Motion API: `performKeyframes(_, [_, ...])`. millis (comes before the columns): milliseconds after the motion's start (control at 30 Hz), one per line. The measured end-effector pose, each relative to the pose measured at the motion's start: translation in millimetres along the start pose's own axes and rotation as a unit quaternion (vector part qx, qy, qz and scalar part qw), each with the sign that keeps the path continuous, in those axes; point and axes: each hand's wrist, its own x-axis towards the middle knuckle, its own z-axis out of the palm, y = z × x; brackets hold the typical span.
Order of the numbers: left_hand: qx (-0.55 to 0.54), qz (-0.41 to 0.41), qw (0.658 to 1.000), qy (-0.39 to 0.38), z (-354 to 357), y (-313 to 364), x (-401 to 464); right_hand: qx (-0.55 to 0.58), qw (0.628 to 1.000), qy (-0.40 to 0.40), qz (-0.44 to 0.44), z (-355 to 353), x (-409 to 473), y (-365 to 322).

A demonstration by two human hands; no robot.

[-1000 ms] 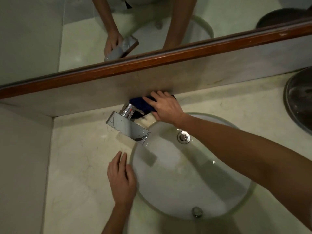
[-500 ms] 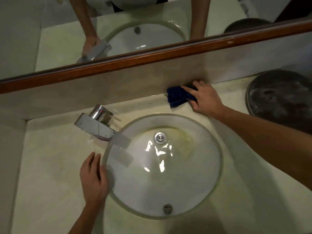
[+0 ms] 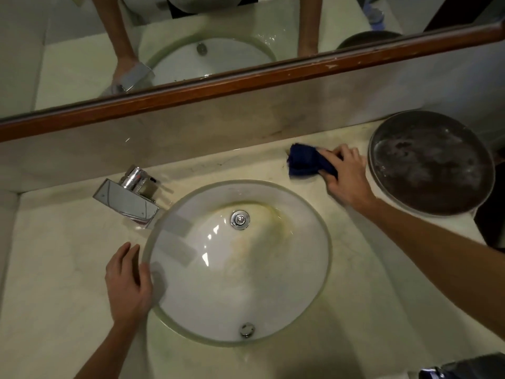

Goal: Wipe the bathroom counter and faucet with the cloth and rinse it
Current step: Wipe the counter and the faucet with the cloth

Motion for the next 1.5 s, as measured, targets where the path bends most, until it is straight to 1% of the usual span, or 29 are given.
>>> performKeyframes(100, [0.004, -0.006, 1.0, -0.006, -1, 1, -1, 0.022, 1.0, 0.019, -0.012, 1, -53, -6])
performKeyframes(200, [0.004, -0.005, 1.0, -0.006, -2, 3, -1, 0.027, 0.999, 0.012, -0.014, 2, -71, -9])
performKeyframes(300, [0.003, -0.007, 1.0, -0.003, -1, 1, 0, 0.038, 0.999, 0.007, -0.01, 3, -54, -17])
performKeyframes(367, [0.006, -0.005, 1.0, -0.002, 0, -1, 0, 0.046, 0.999, 0.009, -0.006, 8, -35, -35])
performKeyframes(467, [0.007, -0.002, 1.0, -0.003, 1, -2, -1, 0.04, 0.999, 0.006, -0.017, 23, 7, -76])
performKeyframes(633, [0.004, -0.003, 1.0, -0.001, 2, -6, 1, 0.009, 0.998, -0.033, -0.055, 57, 60, -156])
performKeyframes(700, [-0.005, 0.007, 1.0, 0.001, 3, -7, 1, 0.012, 0.995, -0.046, -0.09, 68, 65, -189])
performKeyframes(767, [-0.013, 0.018, 1.0, 0.008, 3, -9, 1, 0.023, 0.985, -0.078, -0.15, 76, 71, -217])
performKeyframes(900, [-0.029, 0.016, 0.999, 0.026, 2, -8, 0, 0.019, 0.942, -0.163, -0.294, 82, 84, -239])
performKeyframes(967, [-0.039, 0.016, 0.999, 0.03, 2, -7, 0, 0.022, 0.921, -0.192, -0.339, 80, 90, -242])
performKeyframes(1033, [-0.04, 0.025, 0.998, 0.034, 1, -7, 0, 0.023, 0.91, -0.201, -0.362, 80, 91, -252])
performKeyframes(1100, [-0.038, 0.026, 0.998, 0.039, 3, -9, 1, 0.031, 0.92, -0.191, -0.341, 86, 88, -273])
performKeyframes(1200, [-0.043, 0.023, 0.998, 0.047, 5, -9, 0, 0.027, 0.957, -0.16, -0.239, 99, 81, -313])
performKeyframes(1267, [-0.046, 0.024, 0.997, 0.05, 6, -9, 1, 0.001, 0.964, -0.169, -0.206, 100, 81, -330])
performKeyframes(1400, [-0.052, 0.021, 0.997, 0.05, 6, -11, 0, -0.009, 0.953, -0.196, -0.229, 93, 83, -328])
performKeyframes(1500, [-0.063, 0.019, 0.997, 0.051, 6, -12, 0, 0.02, 0.94, -0.207, -0.269, 88, 75, -311])
